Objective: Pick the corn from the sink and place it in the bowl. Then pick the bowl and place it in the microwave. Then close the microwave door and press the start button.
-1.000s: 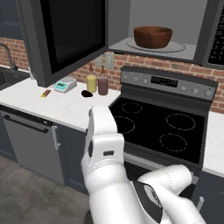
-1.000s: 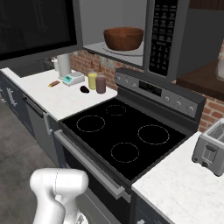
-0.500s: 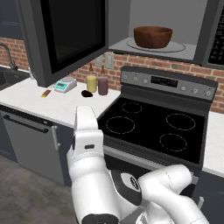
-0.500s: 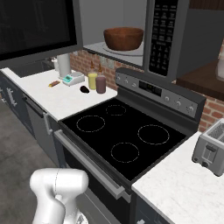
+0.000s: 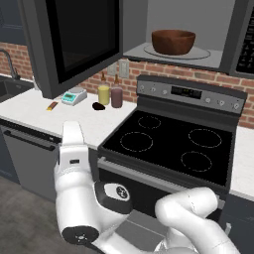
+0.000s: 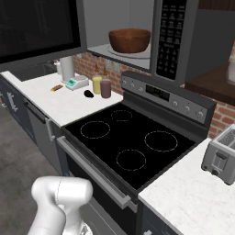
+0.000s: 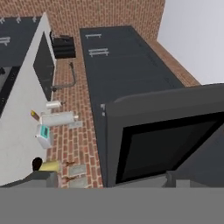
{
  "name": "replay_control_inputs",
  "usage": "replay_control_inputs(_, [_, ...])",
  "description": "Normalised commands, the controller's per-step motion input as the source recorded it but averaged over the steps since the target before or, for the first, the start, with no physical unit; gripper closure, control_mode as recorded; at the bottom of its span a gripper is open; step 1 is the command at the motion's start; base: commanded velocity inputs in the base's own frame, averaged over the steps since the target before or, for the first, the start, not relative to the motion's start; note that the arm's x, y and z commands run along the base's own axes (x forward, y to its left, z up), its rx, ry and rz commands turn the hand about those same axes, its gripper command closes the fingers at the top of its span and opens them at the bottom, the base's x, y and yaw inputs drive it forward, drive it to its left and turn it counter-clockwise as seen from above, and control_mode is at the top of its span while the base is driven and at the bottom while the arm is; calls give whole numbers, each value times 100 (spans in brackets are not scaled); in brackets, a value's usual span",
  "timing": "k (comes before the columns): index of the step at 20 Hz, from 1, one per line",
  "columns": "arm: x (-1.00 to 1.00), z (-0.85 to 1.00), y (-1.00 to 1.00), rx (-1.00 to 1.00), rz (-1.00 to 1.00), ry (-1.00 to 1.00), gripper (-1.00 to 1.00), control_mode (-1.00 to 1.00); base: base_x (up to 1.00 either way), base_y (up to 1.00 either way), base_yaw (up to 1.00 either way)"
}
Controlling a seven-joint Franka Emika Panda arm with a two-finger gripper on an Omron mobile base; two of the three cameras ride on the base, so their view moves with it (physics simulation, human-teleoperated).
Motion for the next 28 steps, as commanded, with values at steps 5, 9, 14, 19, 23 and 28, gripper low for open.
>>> replay_control_inputs(5, [31, -2, 31, -1, -11, 0, -100, -100, 0, 0, 0])
replay_control_inputs(9, [31, -8, 30, -7, -21, 3, -100, -100, 0, 0, 0])
replay_control_inputs(14, [21, -1, 10, -3, -25, 0, -100, -100, 0, 0, 0])
replay_control_inputs(19, [19, -3, 6, -4, -25, 0, -100, -100, 0, 0, 0])
replay_control_inputs(23, [36, -5, 4, -4, -21, 2, -100, -100, 0, 0, 0])
replay_control_inputs(28, [63, 0, 0, 0, -10, 3, -100, -100, 0, 0, 0])
